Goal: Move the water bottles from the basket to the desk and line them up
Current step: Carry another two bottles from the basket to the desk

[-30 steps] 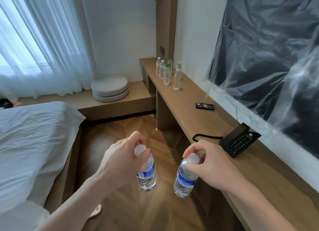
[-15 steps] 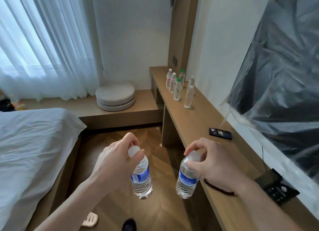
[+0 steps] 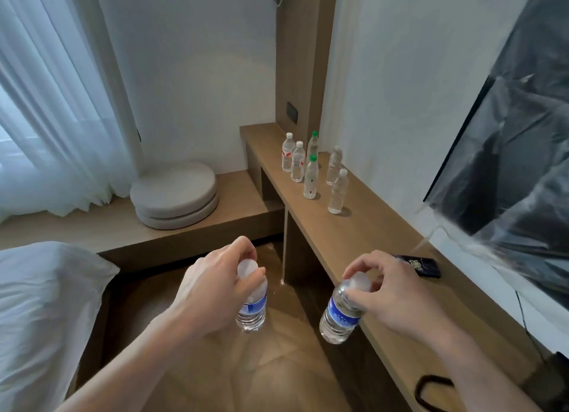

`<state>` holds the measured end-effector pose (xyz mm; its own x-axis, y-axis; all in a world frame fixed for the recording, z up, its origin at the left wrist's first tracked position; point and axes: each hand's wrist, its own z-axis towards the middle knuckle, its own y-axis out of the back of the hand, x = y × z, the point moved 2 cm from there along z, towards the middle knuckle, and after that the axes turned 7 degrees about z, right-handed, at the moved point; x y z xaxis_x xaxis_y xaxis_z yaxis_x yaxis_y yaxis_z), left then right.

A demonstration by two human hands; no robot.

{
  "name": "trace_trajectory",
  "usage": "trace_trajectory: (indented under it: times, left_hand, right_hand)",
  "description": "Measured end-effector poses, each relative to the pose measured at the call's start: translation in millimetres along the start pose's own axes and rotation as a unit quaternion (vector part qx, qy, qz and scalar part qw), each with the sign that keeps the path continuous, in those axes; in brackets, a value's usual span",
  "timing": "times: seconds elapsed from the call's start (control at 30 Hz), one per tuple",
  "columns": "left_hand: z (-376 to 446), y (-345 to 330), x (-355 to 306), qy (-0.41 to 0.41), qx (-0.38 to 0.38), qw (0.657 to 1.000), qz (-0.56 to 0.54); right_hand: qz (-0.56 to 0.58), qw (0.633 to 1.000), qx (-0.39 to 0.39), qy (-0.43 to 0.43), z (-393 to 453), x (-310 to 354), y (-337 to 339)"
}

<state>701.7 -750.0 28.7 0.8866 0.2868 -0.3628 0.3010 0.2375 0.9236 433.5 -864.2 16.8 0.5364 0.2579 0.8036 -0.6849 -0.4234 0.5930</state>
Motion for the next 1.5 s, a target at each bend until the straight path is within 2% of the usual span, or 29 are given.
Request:
trace_trajectory:
  times: [0.27,0.73,0.97,1.2,1.5]
  left_hand:
    - [126.1,-23.4,21.1,-0.025,0.021,0.999,-0.003]
    - [358.2,-113.8,-7.4,-0.061,0.116,0.990,0.050]
    - [455.5,-161.6,-16.5,-0.097,0.153,0.981,0.072]
    - [544.0,-209.6,-25.4,-0.193,0.212,0.954,0.087]
    - [632.1,-274.7,-21.5,-0.347,0.283,0.890,0.088]
  right_hand:
    - [0.014,0.998,-0.038,-0.047,96.8,-13.1,1.0]
    - [0.006,0.992,-0.058,-0.108,296.7,-95.2,14.2]
    - [0.020,0.985,-0.075,-0.157,363.1,-123.2,30.0]
    - [0.027,0.967,-0.128,-0.218,416.5,-146.7,23.4]
    - [0.032,0.919,-0.199,-0.339,476.6,-168.4,-13.1]
